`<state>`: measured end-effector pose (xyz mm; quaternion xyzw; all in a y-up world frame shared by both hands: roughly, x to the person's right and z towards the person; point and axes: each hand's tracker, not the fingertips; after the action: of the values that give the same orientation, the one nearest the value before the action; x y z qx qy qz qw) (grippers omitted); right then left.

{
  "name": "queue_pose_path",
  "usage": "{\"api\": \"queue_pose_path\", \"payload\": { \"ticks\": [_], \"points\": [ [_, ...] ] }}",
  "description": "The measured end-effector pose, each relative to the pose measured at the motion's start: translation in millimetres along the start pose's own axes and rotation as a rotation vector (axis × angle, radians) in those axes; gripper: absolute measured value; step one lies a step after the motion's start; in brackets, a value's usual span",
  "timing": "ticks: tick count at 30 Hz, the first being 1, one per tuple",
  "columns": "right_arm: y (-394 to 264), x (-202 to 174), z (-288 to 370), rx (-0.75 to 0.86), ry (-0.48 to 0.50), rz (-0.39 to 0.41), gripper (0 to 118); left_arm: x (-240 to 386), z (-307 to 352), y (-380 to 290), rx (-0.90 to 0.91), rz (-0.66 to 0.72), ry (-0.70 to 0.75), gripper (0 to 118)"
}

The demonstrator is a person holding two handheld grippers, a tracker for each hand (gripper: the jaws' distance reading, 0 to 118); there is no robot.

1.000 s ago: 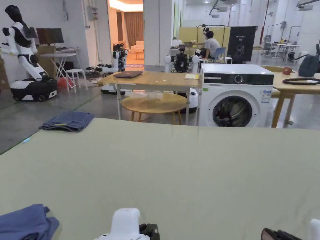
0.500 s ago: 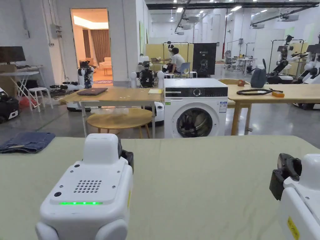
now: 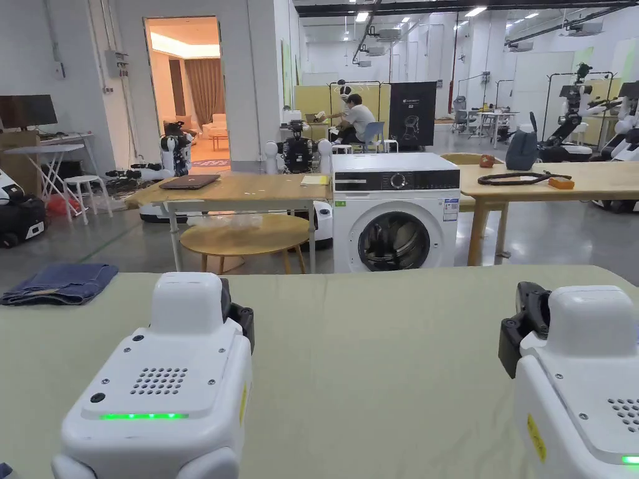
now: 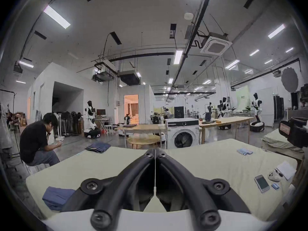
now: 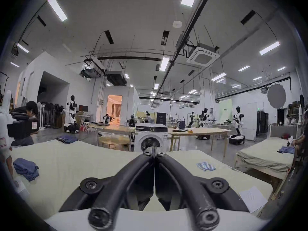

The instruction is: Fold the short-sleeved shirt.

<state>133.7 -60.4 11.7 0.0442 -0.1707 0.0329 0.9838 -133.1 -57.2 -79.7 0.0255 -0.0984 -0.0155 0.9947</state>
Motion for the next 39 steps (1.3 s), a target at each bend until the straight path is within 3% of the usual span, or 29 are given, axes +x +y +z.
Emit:
{"api": "queue_pose_path", "payload": {
  "ticks": [39],
  "points": [
    [-0.9,-6.2,9.5,-0.018,0.026,-0.013,0,-3.3,12.1,-5.7,0.005,-0.019,-0.016,0]
  ]
}}
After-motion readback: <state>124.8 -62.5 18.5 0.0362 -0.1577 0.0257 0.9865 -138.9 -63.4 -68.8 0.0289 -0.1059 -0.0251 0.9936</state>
